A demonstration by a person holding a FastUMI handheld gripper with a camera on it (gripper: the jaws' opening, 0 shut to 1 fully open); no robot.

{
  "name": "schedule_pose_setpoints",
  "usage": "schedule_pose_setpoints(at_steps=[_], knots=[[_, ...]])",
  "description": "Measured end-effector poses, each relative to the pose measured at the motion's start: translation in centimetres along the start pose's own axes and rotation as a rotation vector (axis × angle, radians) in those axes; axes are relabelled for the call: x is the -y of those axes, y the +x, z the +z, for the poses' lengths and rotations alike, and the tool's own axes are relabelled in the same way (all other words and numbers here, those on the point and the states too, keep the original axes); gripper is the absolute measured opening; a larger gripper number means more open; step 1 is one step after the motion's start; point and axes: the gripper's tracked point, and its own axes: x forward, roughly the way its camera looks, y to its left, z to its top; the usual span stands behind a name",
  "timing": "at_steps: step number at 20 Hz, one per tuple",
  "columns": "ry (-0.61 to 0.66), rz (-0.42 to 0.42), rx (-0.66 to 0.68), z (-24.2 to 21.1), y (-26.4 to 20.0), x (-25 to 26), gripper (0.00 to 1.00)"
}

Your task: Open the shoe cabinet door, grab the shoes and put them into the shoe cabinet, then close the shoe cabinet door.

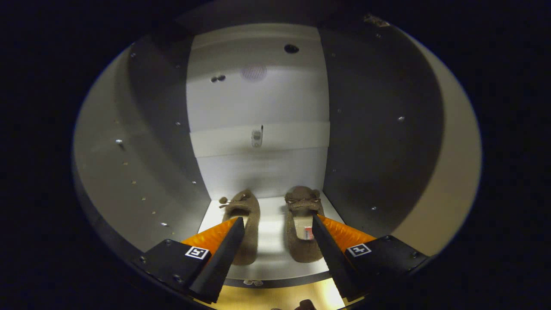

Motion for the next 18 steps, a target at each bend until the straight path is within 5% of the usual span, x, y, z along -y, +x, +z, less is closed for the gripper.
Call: schedule_pose_setpoints(at_steps=[8,18], knots=[[0.027,0.066,0.275,3.8,-15.9,-0.7,0.99],[0.106,0.133,0.387,2.6,-33.3,3.3,0.98]])
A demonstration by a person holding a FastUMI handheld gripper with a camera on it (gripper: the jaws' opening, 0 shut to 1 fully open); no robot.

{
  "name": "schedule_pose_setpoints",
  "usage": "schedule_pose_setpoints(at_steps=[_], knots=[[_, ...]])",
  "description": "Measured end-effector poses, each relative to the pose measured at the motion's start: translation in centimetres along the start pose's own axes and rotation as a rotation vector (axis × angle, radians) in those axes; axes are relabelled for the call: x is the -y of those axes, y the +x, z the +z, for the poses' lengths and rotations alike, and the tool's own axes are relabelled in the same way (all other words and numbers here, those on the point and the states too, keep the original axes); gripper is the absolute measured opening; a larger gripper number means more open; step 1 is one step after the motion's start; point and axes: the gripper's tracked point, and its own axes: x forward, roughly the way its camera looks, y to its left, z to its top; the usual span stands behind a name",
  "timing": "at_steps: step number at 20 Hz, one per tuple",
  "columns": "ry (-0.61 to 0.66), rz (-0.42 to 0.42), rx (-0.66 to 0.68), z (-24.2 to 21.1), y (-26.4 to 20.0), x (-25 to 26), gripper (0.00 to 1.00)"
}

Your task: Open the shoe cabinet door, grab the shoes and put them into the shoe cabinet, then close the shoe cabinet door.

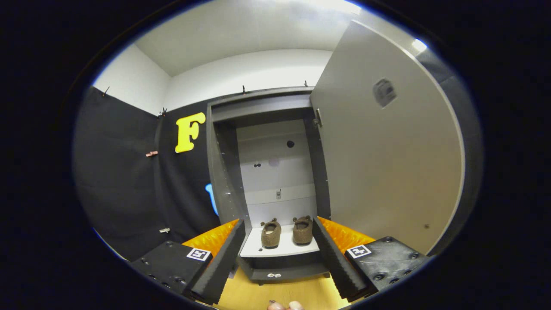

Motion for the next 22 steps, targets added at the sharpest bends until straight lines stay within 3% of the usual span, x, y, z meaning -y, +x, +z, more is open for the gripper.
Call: schedule_pose_setpoints(at_steps=[6,13,17,22], knots=[[-0.024,-0.135,0.03,2.4,-8.7,6.8,0.98],[-0.114,-0.297,0.044,4.1,-13.4,17.4,0.98],[-0.17,-0.316,0.011,2.8,-12.3,23.6,0.98],[-0.205,-0.248,-0.047,0.1,-7.7,27.9,0.99]])
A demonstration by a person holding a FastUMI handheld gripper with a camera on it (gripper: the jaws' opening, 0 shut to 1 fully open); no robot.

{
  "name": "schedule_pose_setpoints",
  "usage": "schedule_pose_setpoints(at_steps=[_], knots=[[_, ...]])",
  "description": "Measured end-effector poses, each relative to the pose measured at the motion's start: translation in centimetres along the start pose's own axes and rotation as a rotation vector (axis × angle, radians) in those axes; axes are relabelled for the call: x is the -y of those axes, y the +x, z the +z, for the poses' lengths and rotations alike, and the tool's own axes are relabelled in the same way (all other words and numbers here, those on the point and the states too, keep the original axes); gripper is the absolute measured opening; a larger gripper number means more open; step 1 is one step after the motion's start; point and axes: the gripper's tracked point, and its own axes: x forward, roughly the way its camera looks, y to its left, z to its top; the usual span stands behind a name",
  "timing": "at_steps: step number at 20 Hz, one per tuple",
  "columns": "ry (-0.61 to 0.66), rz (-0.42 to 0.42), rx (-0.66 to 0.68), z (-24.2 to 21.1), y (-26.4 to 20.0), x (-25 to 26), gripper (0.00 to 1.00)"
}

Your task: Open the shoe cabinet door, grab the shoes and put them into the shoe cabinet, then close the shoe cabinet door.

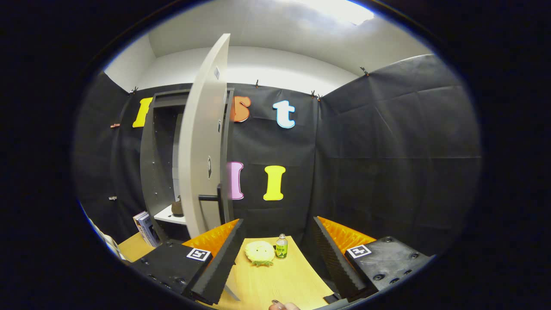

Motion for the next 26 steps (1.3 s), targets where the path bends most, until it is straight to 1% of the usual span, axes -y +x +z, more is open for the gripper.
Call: schedule_pose_setpoints(at_steps=[2,6,10,13,16,18,19,23,26], knots=[[0.011,0.028,-0.022,-1.0,2.2,0.5,0.99],[0.061,0.108,-0.035,-1.6,5.3,0.4,0.99],[0.055,0.157,-0.066,-2.8,8.8,-0.1,0.99],[0.05,0.202,-0.089,-3.3,10.7,-1.5,0.99],[0.039,0.257,-0.094,-3.6,11.0,-3.3,0.99],[0.037,0.256,-0.097,-3.8,10.9,-3.6,0.97],[0.041,0.258,-0.099,-3.8,10.9,-3.9,0.94],[0.042,0.247,-0.108,-3.9,10.2,-5.5,0.94],[0.028,0.241,-0.104,-3.8,9.3,-7.5,0.94]])
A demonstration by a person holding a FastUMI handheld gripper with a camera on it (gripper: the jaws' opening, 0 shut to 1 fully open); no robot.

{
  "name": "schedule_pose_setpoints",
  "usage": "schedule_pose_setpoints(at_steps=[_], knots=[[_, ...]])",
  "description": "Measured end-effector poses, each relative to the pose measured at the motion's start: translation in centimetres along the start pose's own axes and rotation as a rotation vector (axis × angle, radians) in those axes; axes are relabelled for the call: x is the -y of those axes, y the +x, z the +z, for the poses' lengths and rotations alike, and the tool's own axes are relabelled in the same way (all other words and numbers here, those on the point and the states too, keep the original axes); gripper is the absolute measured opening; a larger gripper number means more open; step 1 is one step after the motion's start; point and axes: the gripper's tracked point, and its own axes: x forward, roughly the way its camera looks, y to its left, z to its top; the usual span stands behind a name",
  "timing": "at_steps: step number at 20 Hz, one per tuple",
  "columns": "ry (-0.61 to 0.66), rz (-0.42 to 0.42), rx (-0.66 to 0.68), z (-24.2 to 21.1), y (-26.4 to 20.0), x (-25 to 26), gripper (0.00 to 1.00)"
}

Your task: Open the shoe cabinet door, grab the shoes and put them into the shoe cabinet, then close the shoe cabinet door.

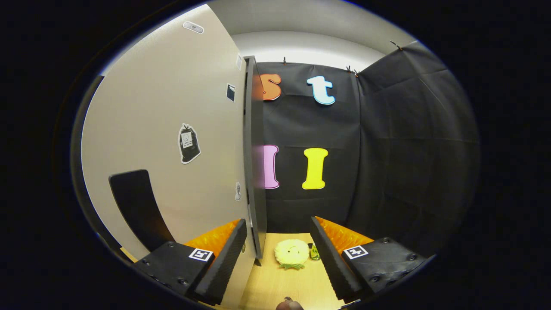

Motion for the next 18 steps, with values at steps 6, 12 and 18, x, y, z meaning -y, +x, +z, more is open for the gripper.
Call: schedule_pose_setpoints(at_steps=[6,12,18], knots=[[-0.003,-0.044,0.011,0.0,-0.3,-5.1,0.94],[-0.012,-0.086,0.036,0.0,0.0,-11.2,0.94],[-0.06,-0.07,0.047,-0.4,1.4,-17.6,0.94]])
